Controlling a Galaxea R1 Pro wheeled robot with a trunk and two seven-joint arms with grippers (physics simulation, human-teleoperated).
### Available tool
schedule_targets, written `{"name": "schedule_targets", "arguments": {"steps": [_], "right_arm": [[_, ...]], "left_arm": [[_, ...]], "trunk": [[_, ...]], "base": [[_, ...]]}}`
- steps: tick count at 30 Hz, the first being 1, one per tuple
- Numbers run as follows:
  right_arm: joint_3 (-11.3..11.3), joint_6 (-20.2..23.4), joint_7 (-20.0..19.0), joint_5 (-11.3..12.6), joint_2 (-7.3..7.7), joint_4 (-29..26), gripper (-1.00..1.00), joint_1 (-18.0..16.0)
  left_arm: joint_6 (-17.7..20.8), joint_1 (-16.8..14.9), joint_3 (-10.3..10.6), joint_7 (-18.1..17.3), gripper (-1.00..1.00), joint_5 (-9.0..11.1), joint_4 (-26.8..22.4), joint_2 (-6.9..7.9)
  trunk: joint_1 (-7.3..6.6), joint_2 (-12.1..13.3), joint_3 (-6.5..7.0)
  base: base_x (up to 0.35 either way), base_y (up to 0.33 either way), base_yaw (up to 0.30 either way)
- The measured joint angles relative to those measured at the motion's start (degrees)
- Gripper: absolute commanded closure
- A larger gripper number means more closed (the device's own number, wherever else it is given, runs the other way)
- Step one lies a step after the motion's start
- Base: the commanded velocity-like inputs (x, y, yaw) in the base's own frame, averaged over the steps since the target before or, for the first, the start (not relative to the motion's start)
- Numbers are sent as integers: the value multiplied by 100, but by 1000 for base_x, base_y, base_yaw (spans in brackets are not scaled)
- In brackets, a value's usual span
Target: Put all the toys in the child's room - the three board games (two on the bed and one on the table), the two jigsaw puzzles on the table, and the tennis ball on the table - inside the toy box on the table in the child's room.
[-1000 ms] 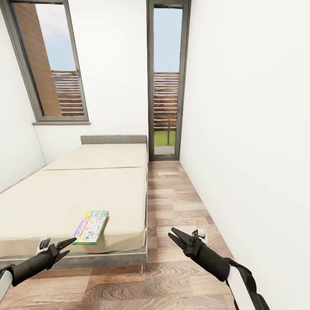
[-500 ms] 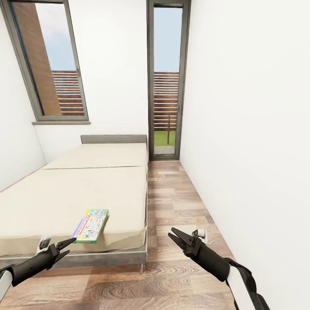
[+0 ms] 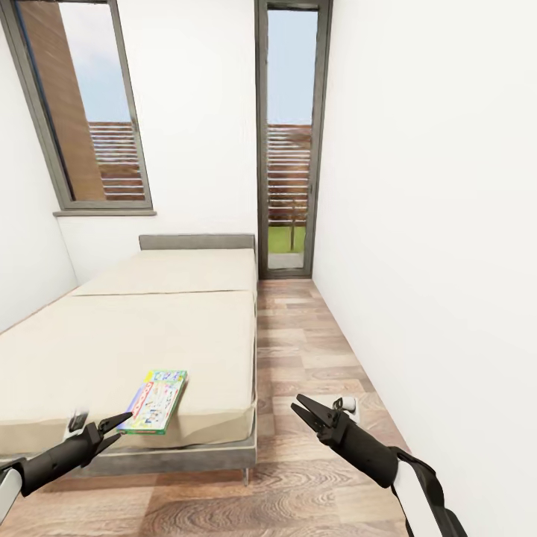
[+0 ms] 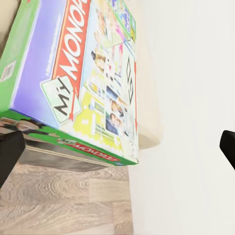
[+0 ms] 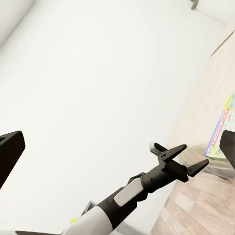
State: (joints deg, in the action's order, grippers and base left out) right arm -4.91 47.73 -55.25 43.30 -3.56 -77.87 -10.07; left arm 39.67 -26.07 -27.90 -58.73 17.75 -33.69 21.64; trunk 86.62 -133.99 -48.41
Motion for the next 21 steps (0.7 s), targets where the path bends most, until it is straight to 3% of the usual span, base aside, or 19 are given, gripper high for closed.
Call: {"name": "schedule_targets", "arguments": {"steps": [21], "right_arm": [[-2, 1, 0, 0, 0, 0, -100, 0]], "left_arm": [[2, 0, 1, 1, -100, 0, 0, 0]], "trunk": [[1, 0, 0]], "base": [[17, 4, 0]]}}
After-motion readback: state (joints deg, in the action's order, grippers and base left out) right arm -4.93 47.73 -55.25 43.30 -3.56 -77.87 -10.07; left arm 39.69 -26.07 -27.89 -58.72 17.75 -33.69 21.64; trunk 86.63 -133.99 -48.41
